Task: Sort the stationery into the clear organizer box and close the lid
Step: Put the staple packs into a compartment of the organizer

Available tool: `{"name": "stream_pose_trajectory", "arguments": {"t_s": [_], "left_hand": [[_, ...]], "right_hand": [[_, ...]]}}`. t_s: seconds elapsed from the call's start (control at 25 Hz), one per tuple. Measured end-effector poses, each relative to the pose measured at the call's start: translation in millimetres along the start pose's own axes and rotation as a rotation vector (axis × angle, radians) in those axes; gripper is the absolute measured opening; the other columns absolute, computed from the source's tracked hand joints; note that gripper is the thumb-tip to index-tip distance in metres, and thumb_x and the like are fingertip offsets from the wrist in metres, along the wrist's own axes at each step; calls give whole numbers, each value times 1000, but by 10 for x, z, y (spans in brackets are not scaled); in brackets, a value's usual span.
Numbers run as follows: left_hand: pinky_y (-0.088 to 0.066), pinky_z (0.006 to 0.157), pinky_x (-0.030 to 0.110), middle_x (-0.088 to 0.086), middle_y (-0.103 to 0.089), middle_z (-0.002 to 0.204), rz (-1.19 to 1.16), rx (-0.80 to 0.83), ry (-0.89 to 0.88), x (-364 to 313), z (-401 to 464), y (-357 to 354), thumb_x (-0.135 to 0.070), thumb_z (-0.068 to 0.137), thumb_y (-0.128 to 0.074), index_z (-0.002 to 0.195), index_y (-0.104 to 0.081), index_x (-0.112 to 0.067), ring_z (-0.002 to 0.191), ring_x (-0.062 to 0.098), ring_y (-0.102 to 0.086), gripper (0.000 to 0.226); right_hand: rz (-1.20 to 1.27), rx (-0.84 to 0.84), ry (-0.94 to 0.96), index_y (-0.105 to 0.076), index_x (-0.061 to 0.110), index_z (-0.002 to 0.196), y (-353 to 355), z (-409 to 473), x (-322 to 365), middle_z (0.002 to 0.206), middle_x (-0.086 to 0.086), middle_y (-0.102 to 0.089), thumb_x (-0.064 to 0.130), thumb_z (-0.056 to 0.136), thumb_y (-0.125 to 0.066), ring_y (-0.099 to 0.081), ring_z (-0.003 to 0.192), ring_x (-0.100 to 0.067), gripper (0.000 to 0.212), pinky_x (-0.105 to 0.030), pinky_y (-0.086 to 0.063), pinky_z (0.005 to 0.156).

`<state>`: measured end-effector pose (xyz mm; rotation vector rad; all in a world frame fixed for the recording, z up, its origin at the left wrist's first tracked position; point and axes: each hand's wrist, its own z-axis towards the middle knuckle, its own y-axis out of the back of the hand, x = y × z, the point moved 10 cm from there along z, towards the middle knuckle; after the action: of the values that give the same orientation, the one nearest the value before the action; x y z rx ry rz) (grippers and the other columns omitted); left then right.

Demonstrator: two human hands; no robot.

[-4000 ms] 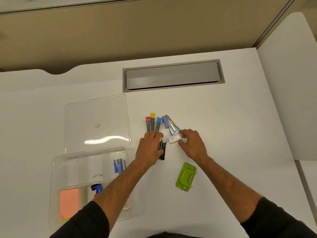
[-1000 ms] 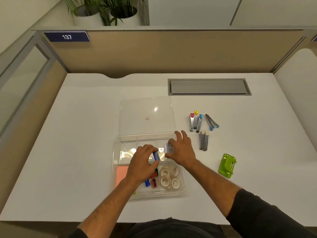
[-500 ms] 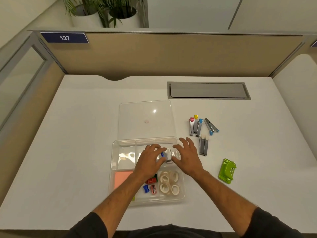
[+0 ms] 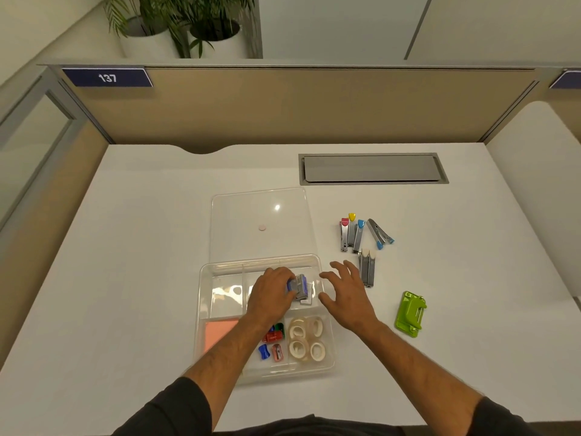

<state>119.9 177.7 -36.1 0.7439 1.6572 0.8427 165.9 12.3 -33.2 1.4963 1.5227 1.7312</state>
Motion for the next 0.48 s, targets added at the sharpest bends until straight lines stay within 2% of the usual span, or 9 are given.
{"name": "stream_pose_trajectory", "arguments": {"t_s": [0.08,0.16,0.48], "left_hand": [[-42,99,32,-5,-56,135,15,55,32,32,-28,-63,-32,89,-68,133,-53,-26,121,17,-49,47],[-35,108,34,-4,-45,148,16,79,43,8,-59,-89,-33,91,-66,143,-44,-25,132,18,-41,57],[-40,102,31,-8,-55,135,-96,-71,-74,-661,-343,-47,-30,90,-66,135,-53,-28,123,16,-47,47]], "right_hand": [[9,-4,-3,-51,30,133,23,-25,-15,155,0,-32,44,92,-58,-13,147,-23,45,-44,-16,119],[27,-26,-6,-52,29,132,66,-61,-44,153,0,-34,43,91,-59,-15,146,-23,44,-43,-18,118],[80,-64,38,-55,20,131,376,-390,-339,140,-3,-50,32,88,-66,-30,138,-26,45,-44,-31,114]]}}
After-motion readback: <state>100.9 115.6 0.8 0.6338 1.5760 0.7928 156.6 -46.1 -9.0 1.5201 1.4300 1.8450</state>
